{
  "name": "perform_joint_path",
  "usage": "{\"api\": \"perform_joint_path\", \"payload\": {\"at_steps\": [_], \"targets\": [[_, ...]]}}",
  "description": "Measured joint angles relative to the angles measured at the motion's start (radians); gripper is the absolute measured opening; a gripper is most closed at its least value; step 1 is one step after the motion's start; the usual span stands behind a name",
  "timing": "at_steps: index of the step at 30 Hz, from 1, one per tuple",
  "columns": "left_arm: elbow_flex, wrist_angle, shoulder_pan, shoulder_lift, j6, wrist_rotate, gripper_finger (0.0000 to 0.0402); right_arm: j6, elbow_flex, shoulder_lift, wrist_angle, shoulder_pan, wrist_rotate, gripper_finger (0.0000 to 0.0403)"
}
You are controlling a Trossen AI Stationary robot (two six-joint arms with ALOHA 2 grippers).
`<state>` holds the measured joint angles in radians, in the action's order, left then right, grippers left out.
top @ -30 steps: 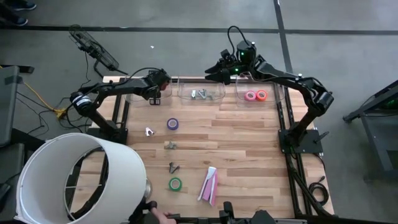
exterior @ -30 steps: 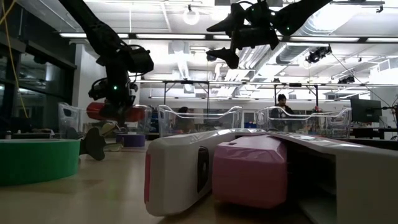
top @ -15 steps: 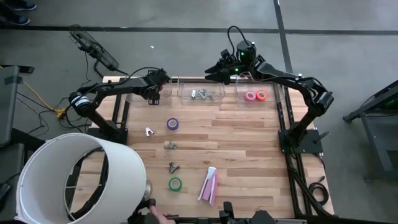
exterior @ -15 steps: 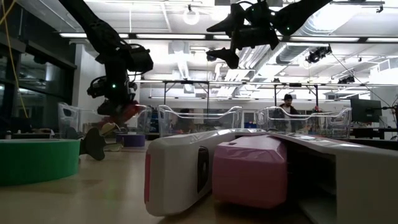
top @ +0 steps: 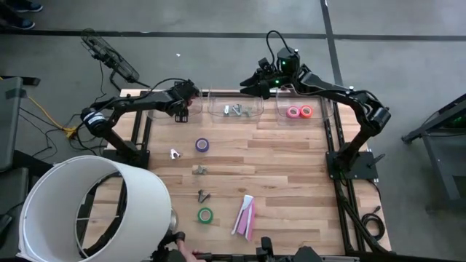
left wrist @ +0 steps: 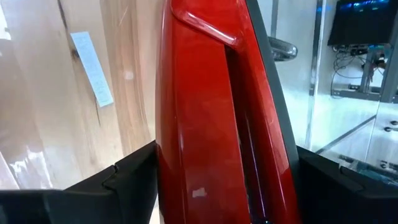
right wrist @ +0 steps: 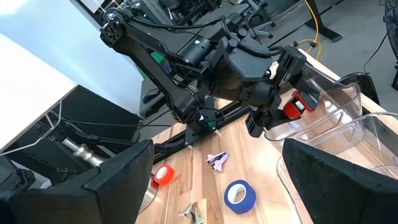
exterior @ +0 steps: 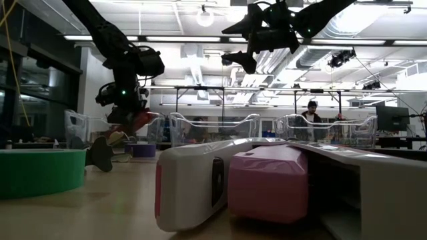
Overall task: Pick and place Stapler, Stapler remover, tape
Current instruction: Put the red stapler into the left transparent bin
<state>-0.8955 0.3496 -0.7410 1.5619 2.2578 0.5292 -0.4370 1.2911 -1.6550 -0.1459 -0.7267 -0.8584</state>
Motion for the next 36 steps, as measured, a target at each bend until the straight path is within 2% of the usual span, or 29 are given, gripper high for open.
{"api": "perform_joint_path", "payload": {"at_steps": [6, 15, 25, 31, 36], "targets": [[0.001, -0.003, 0.000, -0.013, 0.001, -0.009, 0.0292, 0.000, 0.000, 0.000, 0.000, 0.000, -0.002, 0.0348], [0.003, -0.006, 0.000, -0.050, -0.054, -0.034, 0.0327, 0.000, 0.000, 0.000, 0.000, 0.000, -0.001, 0.0348], [0.001, -0.010, 0.000, -0.051, -0.091, -0.064, 0.0328, 0.006, 0.000, 0.000, 0.000, 0.003, 0.009, 0.0348], [0.000, -0.003, 0.001, -0.052, -0.106, -0.065, 0.0328, 0.192, 0.000, 0.000, 0.055, 0.054, 0.075, 0.0348], [0.000, 0.002, 0.001, -0.061, -0.145, -0.049, 0.0324, 0.202, 0.000, -0.001, 0.068, 0.091, 0.094, 0.0348]]}}
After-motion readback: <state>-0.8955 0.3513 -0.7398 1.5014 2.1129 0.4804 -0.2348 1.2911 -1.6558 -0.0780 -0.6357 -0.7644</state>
